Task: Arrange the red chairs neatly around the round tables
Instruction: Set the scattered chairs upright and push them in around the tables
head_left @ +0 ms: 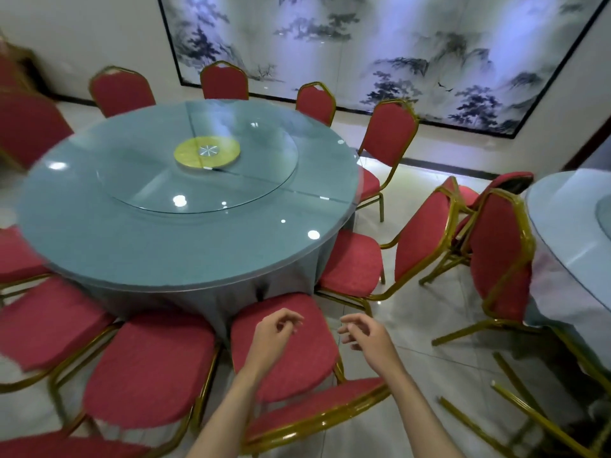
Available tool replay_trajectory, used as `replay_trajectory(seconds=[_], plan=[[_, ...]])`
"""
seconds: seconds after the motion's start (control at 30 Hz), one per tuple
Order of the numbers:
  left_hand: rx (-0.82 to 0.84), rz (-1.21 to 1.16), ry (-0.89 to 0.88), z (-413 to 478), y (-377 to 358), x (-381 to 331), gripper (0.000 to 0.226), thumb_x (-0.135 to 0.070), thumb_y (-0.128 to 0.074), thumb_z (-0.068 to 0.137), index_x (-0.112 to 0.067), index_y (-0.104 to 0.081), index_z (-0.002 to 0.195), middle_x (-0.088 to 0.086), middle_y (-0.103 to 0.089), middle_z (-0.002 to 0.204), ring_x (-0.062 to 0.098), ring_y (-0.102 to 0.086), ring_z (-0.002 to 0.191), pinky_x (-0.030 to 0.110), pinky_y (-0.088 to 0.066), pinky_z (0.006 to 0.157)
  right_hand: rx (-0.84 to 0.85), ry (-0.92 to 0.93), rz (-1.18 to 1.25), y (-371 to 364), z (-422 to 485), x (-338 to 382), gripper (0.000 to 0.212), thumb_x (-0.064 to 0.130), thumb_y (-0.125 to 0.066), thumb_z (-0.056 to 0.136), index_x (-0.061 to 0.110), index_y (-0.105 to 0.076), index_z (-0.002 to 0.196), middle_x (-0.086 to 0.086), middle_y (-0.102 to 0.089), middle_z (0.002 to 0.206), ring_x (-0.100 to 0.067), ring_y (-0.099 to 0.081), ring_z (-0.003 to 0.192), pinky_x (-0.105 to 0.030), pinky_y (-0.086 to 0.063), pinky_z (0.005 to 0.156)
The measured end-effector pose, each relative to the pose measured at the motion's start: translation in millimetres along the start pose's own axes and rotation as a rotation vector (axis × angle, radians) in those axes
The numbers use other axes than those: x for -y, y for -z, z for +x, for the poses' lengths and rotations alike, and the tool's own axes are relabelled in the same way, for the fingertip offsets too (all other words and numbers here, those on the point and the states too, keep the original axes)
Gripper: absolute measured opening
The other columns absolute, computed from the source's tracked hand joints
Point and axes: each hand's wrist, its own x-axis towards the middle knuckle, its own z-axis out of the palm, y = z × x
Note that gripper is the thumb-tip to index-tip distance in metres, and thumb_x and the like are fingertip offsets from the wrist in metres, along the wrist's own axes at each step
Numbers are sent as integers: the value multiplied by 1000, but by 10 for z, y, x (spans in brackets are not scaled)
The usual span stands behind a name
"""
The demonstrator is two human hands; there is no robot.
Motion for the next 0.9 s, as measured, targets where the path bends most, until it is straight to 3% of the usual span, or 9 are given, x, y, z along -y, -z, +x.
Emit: replay_trajectory(seconds=[0.33, 0.47, 0.57, 0.67, 0.73, 0.8, 0.87, 0.9], plan=[[-186, 29, 143, -406, -668, -113, 41, 7, -55, 92, -29, -76, 92, -12, -76, 86, 10, -71, 81, 36, -59, 81, 305, 21, -58, 656, 257, -459, 20, 9, -54, 104, 17, -72, 107, -3, -78, 94, -11, -73, 82, -17, -53, 67], [-263, 45, 246, -814, -896, -199, 39, 6, -56, 94, -28, -76, 92, -12, -76, 87, 8, -71, 83, 31, -58, 81, 477, 64, -224, 862, 278, -724, 18, 21, -58, 102, 32, -72, 107, 12, -77, 99, -1, -69, 95, -21, -54, 82], [-244, 117, 384, -1249, -980, -17, 32, -9, -60, 97, -36, -75, 91, -12, -75, 88, 8, -71, 83, 38, -60, 79, 693, 90, -357, 842, 125, -968, 16, 40, -59, 101, 38, -71, 112, 17, -70, 111, 1, -64, 106, -27, -52, 97], [-237, 196, 434, -1601, -980, 79, 22, -37, -54, 103, -32, -73, 92, -9, -73, 84, 9, -69, 80, 43, -58, 78, 743, 226, -545, 776, -28, -1189, 38, 64, -52, 94, 41, -66, 121, 20, -65, 113, -5, -63, 105, -36, -53, 96], [-248, 294, 377, -1694, -934, 36, 50, -66, -43, 99, -26, -69, 85, -8, -68, 79, 9, -65, 79, 37, -53, 76, 709, 296, -578, 775, -67, -1273, 46, 72, -49, 91, 44, -62, 125, 22, -63, 111, -7, -62, 102, -40, -55, 92], [-168, 415, 319, -1738, -907, -54, 46, -74, -43, 95, -36, -65, 83, -17, -64, 79, 0, -60, 82, 26, -45, 78, 713, 390, -678, 797, -75, -1298, 49, 69, -52, 91, 44, -57, 133, 23, -60, 117, -4, -56, 109, -33, -49, 97], [-80, 556, 273, -1782, -899, -56, 31, -76, -52, 91, -46, -60, 92, -27, -58, 87, -9, -53, 90, 17, -37, 85, 687, 481, -775, 827, -84, -1332, 45, 52, -61, 94, 43, -53, 138, 19, -58, 122, -5, -54, 113, -29, -45, 98], [-56, 606, 258, -1793, -913, -24, 35, -79, -53, 89, -47, -59, 100, -29, -57, 95, -10, -50, 95, 16, -36, 89, 656, 516, -797, 837, -54, -1380, 45, 41, -64, 94, 44, -53, 138, 18, -59, 122, -7, -56, 112, -29, -47, 95]])
